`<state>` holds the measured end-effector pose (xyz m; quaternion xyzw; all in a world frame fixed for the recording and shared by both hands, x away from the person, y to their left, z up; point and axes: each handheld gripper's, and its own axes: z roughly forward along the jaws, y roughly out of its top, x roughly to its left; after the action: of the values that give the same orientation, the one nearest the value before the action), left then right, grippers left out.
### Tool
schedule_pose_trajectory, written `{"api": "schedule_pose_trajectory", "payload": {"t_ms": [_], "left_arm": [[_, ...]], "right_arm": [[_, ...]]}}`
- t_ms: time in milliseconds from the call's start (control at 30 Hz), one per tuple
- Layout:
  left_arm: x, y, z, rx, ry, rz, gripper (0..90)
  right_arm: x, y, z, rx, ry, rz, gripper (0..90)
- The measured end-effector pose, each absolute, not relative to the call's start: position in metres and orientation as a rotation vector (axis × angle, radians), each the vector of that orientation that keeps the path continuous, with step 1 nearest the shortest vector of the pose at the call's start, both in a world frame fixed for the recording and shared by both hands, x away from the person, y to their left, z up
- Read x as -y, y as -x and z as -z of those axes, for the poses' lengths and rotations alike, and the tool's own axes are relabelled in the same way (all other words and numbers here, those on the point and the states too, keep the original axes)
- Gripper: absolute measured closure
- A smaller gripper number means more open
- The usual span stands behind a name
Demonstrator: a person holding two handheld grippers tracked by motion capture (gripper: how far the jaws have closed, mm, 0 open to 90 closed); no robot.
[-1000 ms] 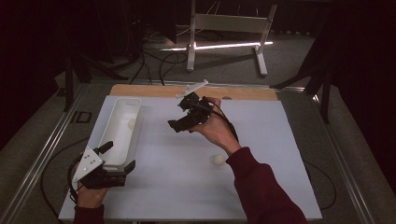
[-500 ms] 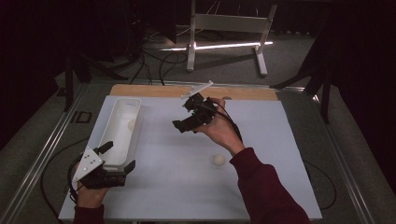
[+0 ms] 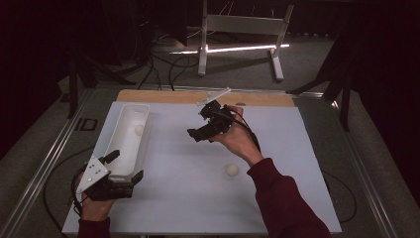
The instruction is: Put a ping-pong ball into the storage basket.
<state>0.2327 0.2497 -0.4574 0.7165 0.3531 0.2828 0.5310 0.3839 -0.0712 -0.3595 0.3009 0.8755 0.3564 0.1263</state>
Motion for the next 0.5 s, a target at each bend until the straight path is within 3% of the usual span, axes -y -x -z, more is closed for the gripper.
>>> {"api": "schedule_pose_trajectory", "payload": {"t_ms": [500], "left_arm": [[-0.25,-0.232,0.457,-0.842,-1.709,-0.679,0.6]], "right_arm": [[0.082,-0.382,0.367,-2.549,-0.888,-1.025,8.6]]}}
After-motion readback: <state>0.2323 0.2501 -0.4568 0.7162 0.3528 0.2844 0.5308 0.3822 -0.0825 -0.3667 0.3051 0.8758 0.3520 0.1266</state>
